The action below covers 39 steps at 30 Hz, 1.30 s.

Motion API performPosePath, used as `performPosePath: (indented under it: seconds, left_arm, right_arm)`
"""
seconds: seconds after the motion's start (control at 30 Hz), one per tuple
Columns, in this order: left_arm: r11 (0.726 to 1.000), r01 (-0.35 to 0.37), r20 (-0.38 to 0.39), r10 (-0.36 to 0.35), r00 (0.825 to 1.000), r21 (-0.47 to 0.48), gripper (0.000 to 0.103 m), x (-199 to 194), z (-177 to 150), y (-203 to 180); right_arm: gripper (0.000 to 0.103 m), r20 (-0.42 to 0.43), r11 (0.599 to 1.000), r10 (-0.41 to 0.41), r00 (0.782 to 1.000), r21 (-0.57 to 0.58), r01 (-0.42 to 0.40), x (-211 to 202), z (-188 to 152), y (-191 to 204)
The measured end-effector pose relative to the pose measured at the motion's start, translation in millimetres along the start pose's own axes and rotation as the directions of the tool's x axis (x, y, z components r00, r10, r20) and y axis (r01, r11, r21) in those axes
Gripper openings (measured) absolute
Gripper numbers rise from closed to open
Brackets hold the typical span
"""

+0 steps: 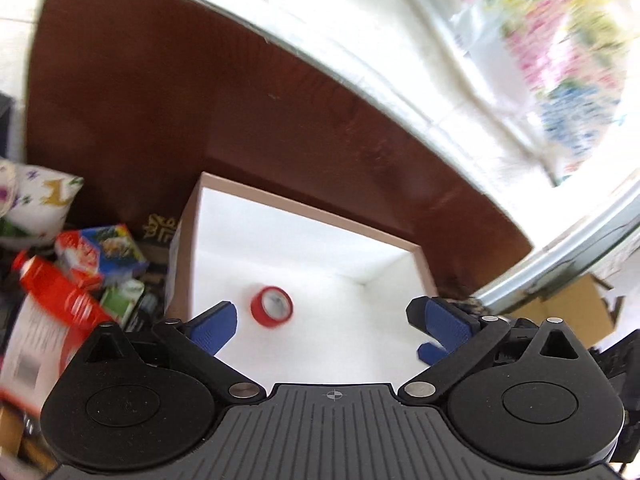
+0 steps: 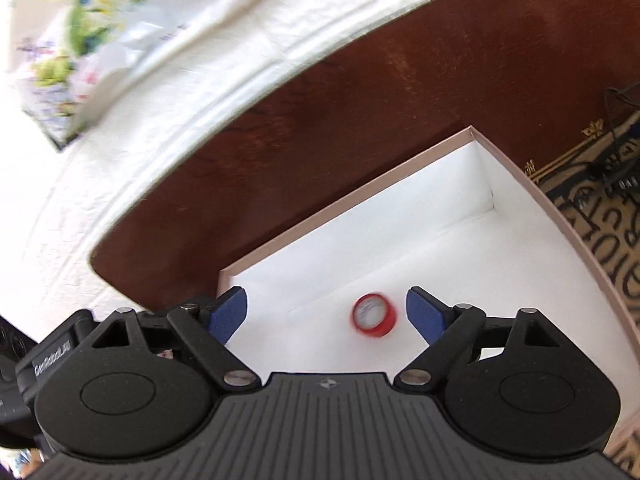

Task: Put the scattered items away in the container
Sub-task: 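Open the left gripper to drop the tape into the box, then move the left tool back toward the white marker on the table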

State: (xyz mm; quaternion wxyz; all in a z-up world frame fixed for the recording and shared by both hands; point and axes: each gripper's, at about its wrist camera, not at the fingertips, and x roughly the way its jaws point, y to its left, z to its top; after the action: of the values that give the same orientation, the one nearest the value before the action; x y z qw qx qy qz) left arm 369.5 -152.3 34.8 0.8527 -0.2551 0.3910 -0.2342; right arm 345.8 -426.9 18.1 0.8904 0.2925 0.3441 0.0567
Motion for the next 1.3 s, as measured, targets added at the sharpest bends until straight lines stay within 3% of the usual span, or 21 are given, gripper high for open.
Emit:
performPosePath:
  seconds: [0.2, 0.4, 0.73, 1.1, 1.3]
  left_arm:
    - [0.998, 0.031, 0.074, -0.035, 0.997, 0.053, 0.103, -76, -45, 8]
    - [0.994, 0.060, 0.180, -0.075, 0.981, 0.088, 0.103, -159, -90, 25]
    - [0.994, -0.005, 0.297, -0.028, 0.954, 0.110, 0.103, -260, -169, 67]
    - [0.999, -0.051, 0.366, 0.047, 0.930, 0.002, 0.103, -312, -240, 129]
    - [0.985, -0.165, 0.348, 0.174, 0.921, -0.057, 0.103, -315, -263, 175]
  right_arm:
    - [0.096, 0.018, 0.996, 0.085, 0.996, -0.019, -0.084, -49, -45, 30]
    - [0.096, 0.036, 0.985, 0.157, 0.987, -0.074, -0.154, -99, -104, 74]
    - [0.097, 0.098, 0.942, 0.258, 0.961, -0.245, -0.228, -140, -206, 124]
    - [0.097, 0.042, 0.910, 0.333, 0.942, -0.275, -0.310, -137, -297, 144]
    - [0.097, -0.021, 0.894, 0.308, 0.951, -0.336, -0.297, -115, -334, 152]
